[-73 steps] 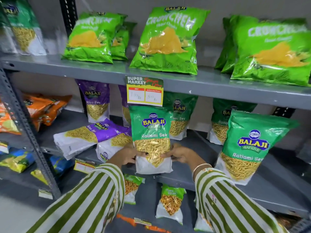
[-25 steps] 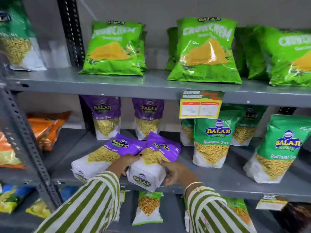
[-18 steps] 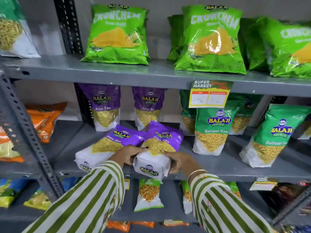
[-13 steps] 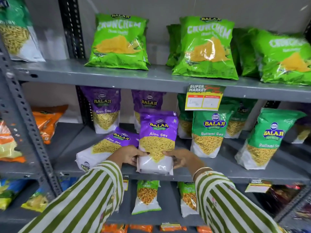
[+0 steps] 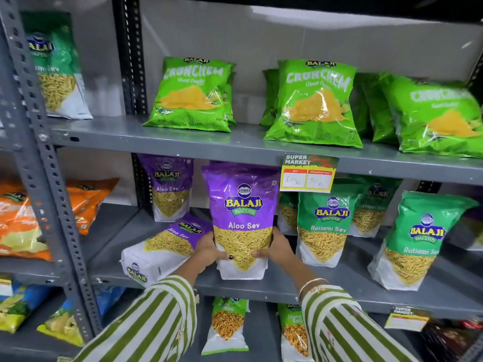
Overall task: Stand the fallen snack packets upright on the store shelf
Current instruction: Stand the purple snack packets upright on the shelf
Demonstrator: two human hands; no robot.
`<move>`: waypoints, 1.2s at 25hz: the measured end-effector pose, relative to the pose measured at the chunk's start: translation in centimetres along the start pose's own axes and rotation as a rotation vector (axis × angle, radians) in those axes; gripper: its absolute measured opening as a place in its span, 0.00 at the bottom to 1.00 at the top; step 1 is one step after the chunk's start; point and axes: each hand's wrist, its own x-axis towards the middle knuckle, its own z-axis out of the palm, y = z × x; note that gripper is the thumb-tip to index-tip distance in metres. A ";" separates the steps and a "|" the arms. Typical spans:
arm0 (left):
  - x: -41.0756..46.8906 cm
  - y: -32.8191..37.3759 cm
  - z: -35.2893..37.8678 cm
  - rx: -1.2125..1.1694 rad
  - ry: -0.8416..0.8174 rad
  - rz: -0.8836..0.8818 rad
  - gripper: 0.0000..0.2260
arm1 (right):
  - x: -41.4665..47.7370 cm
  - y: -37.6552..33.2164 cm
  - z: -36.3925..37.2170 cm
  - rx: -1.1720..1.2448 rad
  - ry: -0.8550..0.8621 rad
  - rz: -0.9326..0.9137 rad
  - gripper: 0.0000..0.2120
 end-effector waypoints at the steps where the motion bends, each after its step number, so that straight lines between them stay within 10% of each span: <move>1: 0.3 0.1 0.2 -0.003 0.011 0.012 0.29 | 0.4 0.1 -0.1 0.002 0.008 -0.005 0.39; 16: 8.1 -1.1 5.5 0.012 0.072 0.079 0.33 | 8.2 6.4 -0.7 0.010 0.098 0.049 0.39; 20: 6.2 -0.3 4.3 0.020 0.021 0.049 0.38 | 8.9 6.8 -1.0 -0.072 -0.045 0.156 0.40; 23: 4.6 -0.1 0.8 0.130 0.101 0.106 0.29 | 8.5 5.3 -1.9 -0.184 -0.245 0.489 0.12; 30: 3.0 -5.0 -12.6 0.434 0.328 -0.150 0.16 | 6.6 -0.8 6.8 -0.349 -0.512 0.625 0.22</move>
